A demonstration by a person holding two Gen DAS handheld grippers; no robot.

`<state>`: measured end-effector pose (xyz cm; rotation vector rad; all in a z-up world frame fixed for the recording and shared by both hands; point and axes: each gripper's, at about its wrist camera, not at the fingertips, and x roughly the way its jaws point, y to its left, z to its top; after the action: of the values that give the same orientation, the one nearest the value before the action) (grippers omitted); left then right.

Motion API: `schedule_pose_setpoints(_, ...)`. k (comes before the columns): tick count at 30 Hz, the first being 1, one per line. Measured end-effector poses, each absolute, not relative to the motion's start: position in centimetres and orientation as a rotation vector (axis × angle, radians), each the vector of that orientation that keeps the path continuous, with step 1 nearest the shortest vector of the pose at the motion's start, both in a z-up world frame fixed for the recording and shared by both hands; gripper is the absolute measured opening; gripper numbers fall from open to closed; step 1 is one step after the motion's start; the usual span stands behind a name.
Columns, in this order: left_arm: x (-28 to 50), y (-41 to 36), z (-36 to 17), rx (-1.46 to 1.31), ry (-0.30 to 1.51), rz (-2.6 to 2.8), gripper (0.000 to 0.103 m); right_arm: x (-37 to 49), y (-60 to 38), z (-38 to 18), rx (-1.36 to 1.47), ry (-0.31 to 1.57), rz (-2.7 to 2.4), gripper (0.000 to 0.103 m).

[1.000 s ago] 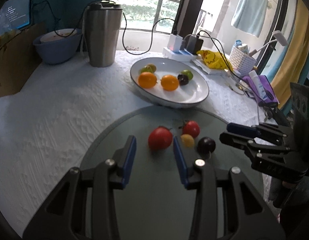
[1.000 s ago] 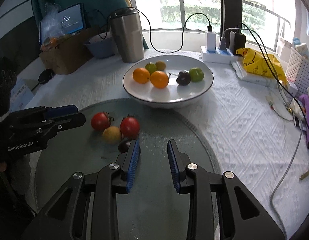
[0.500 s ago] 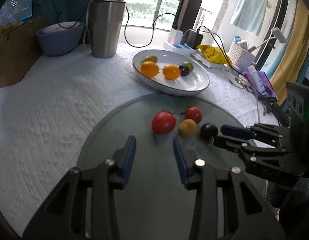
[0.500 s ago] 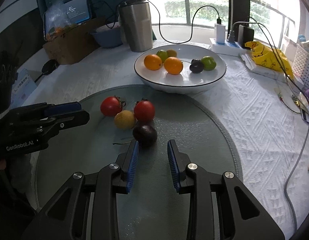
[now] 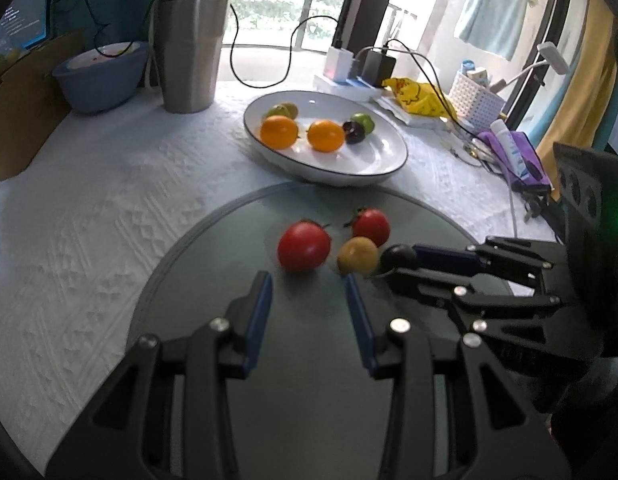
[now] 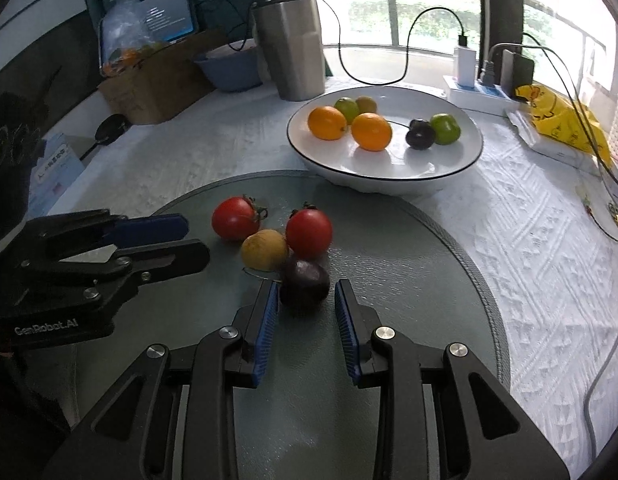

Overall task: Organize fruits
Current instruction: 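Grasp the yellow-brown fruit with the left tool while the right tool grasps the second plum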

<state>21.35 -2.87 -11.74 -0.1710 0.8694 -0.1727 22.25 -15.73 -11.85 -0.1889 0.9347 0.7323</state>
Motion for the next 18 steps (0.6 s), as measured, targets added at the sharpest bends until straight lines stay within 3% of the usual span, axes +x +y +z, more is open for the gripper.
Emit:
schedule_pose_setpoints(2, 21.6, -3.1, -11.8, -0.167, 0.874, -0.172, 0.04, 22.2, -15.6, -11.8, -0.191, 0.929, 0.744, 0.028)
schedule_pose_setpoints(18, 22.8, -6.4, -11.8, -0.127, 0.883, -0.222, 0.04, 24.1, -20.7, -11.4, -0.108, 0.918, 0.607, 0.028)
